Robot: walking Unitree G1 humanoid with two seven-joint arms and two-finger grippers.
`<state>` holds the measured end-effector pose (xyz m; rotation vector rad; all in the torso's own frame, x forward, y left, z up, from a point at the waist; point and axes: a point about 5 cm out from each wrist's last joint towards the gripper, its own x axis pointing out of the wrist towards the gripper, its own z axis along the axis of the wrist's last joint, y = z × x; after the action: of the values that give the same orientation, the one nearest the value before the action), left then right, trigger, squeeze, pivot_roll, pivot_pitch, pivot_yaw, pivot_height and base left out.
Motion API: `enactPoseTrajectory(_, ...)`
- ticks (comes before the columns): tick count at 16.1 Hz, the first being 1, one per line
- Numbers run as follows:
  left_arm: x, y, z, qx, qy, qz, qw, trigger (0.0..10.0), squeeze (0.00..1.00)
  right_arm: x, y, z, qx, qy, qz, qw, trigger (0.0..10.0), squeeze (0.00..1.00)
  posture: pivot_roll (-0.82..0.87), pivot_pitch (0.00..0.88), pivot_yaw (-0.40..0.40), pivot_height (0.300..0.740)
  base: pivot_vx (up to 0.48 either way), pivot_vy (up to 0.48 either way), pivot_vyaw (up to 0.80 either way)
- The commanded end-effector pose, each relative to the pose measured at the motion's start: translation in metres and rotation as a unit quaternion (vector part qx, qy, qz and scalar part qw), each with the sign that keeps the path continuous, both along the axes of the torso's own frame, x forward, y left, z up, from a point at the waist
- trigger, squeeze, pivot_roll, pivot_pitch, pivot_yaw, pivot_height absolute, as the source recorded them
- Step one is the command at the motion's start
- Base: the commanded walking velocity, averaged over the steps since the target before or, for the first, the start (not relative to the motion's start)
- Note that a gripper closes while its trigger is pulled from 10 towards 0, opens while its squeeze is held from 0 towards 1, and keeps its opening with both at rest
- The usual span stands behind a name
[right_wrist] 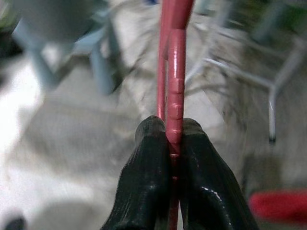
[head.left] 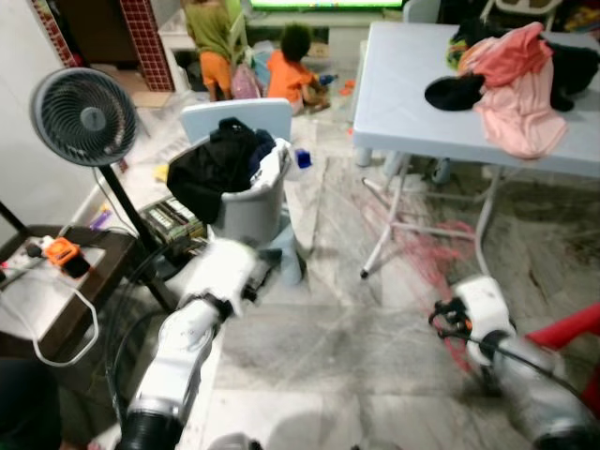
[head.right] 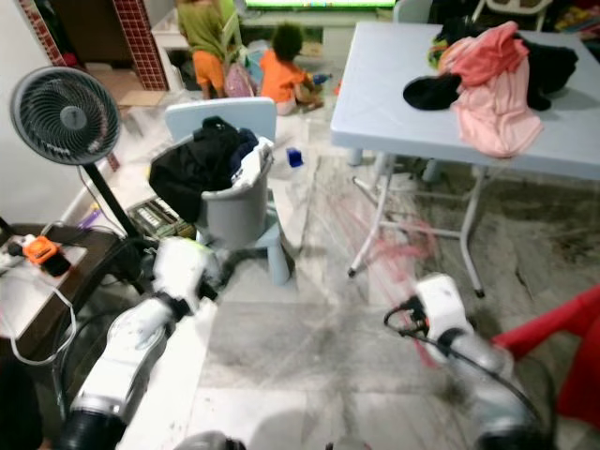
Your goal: Hang hanger
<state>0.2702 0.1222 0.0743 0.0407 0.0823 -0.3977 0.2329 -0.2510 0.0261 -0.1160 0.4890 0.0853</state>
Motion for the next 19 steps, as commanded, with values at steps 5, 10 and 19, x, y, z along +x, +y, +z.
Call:
enactPoseTrajectory(5, 0.011, -0.003, 0.003, -0.062, 0.036, 0.038, 0.997, 10.0, 0.00, -0.014, 0.009, 0.000, 0.032, -0.040, -0.140, 0.989, 10.0, 0.00, -0.05, 0.000, 0.037, 0.740, 0.000, 0.088, -0.28)
enactPoseTrajectory(10, 0.014, -0.009, 0.009, -0.070, 0.042, 0.025, 0.996, 10.0, 0.00, -0.006, 0.009, 0.014, 0.030, -0.063, -0.185, 0.980, 10.0, 0.00, -0.06, 0.000, 0.040, 0.740, 0.000, 0.480, -0.78)
enactPoseTrajectory(19, 0.012, -0.014, 0.012, -0.082, 0.031, -0.003, 0.996, 10.0, 0.00, 0.000, 0.012, 0.025, 0.021, -0.089, -0.204, 0.975, 10.0, 0.00, -0.06, 0.000, 0.033, 0.740, 0.028, 0.310, -0.44)
